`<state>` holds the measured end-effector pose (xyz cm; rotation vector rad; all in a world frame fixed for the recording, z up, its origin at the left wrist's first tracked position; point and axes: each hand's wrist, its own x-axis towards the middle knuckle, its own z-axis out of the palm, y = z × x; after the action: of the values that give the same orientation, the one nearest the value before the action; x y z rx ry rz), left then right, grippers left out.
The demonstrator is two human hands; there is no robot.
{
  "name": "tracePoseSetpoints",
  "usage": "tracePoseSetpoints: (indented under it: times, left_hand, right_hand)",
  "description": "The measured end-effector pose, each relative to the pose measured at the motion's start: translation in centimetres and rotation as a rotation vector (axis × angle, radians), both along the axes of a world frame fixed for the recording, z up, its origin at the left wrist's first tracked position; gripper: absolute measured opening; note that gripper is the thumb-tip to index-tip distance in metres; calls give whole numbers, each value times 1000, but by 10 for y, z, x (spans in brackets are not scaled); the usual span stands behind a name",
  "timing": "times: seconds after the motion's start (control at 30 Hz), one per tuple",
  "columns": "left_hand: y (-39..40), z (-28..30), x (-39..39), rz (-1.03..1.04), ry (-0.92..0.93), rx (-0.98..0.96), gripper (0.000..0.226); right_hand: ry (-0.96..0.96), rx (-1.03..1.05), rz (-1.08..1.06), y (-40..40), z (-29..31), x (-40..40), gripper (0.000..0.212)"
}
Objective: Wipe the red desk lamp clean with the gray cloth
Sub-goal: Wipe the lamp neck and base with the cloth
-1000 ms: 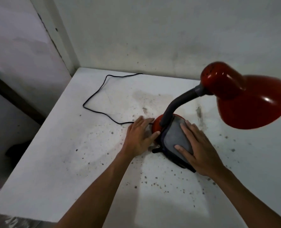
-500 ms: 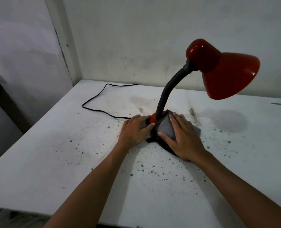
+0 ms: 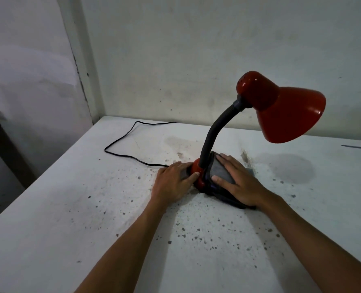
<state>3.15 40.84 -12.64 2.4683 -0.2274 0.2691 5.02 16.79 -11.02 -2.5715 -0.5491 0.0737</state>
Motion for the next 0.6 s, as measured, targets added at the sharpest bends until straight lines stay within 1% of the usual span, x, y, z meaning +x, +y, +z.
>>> tracePoseSetpoints:
  times: [0.17, 0.23, 0.33, 0.4, 0.5, 0.6]
  left_hand:
    - [0, 0, 0, -19, -12, -21, 52]
    - [1, 0, -2, -31, -15, -28, 53]
    - [-1, 0, -8, -64, -35, -4, 56]
    - [-2, 1, -13, -83, -31, 5, 59]
    - [-12, 2, -30, -95, -35, 11, 57]
    - [-20, 3, -50, -87, -55, -9, 58]
  right_hand:
    - [92, -24, 69, 1, 17, 32, 101]
    - [113, -41, 99, 0, 22, 36, 101]
    - [97, -67, 139, -8, 24, 29, 84]
    - [89, -84, 150, -14, 20, 23, 78]
    - [84, -96, 164, -26, 17, 12, 80]
    - [71, -104, 196, -35, 17, 2, 89]
